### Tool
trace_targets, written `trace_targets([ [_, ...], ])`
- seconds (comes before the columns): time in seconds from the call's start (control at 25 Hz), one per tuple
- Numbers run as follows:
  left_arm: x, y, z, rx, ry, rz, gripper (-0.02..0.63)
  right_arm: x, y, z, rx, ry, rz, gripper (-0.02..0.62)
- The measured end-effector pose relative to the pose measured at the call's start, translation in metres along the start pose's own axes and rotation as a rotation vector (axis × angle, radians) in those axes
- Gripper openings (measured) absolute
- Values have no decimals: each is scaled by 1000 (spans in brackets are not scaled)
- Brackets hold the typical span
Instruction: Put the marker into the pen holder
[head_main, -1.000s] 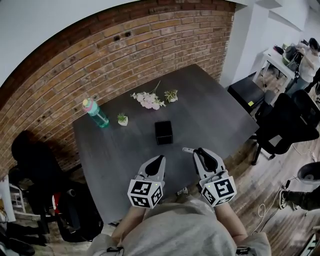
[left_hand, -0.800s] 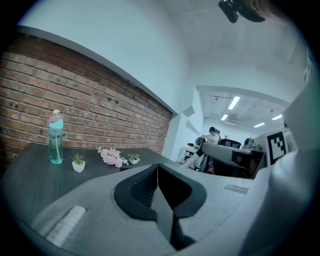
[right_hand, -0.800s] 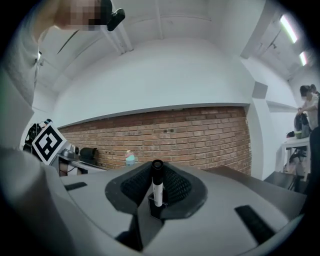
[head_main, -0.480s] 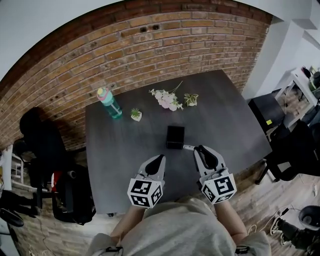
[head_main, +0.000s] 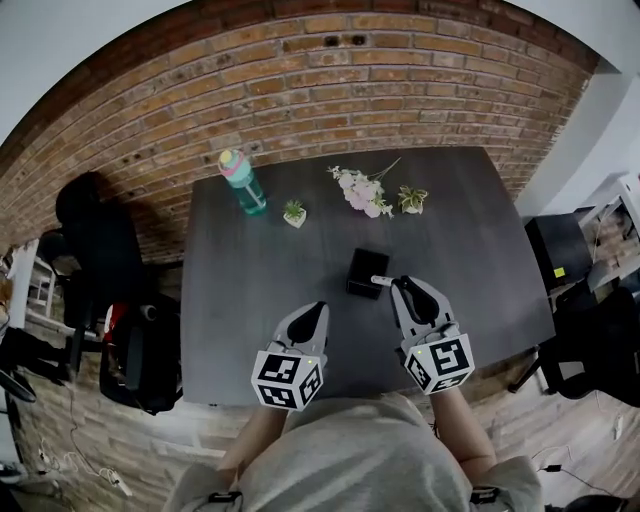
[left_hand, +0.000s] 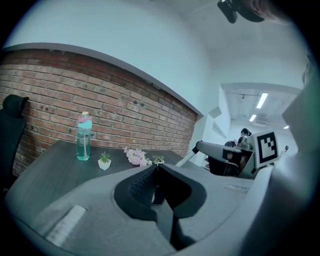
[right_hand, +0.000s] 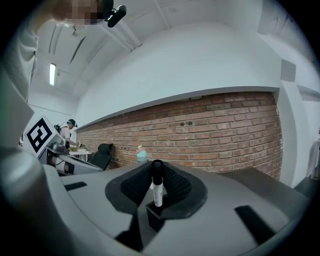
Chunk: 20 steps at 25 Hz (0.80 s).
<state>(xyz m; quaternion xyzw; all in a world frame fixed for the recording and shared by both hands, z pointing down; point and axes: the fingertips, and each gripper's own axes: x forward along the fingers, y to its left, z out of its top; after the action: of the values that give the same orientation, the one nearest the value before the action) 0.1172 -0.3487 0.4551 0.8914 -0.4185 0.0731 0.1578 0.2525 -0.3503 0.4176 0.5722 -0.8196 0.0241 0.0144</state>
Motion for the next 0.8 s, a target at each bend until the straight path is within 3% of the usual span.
trace_targets([
  [0.32, -2, 13, -7, -39, -7, 92, 18, 25, -10, -22, -23, 54, 62, 70],
  [0.8, -2, 23, -24, -70, 15, 170, 18, 56, -21, -65, -55, 141, 120, 71],
])
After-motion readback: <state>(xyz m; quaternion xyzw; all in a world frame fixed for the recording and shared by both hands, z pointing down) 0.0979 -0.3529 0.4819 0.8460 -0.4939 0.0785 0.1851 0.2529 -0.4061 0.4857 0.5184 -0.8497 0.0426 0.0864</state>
